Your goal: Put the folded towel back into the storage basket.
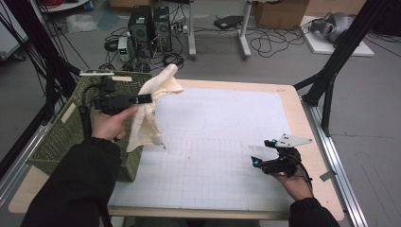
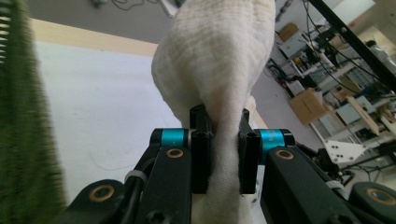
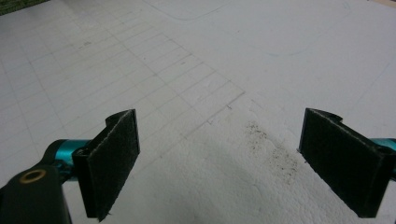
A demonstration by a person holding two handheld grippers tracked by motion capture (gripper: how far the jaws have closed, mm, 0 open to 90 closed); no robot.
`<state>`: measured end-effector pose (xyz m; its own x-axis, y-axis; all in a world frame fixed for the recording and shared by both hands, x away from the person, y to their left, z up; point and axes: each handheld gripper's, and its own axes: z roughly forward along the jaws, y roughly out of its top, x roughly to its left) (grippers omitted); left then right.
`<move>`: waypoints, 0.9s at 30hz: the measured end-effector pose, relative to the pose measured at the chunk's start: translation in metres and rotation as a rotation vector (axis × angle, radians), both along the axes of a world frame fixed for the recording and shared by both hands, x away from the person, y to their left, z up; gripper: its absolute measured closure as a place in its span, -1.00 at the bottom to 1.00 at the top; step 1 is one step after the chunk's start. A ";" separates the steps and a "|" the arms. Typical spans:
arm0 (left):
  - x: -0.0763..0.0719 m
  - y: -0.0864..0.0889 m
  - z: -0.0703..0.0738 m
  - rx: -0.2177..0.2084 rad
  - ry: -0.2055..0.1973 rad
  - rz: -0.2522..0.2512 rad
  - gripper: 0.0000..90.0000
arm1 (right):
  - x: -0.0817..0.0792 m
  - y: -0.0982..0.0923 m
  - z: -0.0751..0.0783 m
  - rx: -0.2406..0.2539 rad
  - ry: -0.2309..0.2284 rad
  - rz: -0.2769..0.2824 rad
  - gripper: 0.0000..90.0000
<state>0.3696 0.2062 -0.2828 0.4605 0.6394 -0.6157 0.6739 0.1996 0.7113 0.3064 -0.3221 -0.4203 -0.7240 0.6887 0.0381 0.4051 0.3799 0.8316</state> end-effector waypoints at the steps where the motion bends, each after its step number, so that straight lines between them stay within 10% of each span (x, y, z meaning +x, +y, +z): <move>1: 0.000 0.005 0.000 -0.003 -0.003 0.011 0.78 | 0.000 0.000 0.000 -0.001 -0.002 0.005 -0.74; 27: -0.015 0.097 -0.008 0.084 0.049 0.157 0.78 | 0.002 0.004 -0.003 -0.024 0.012 0.008 -0.74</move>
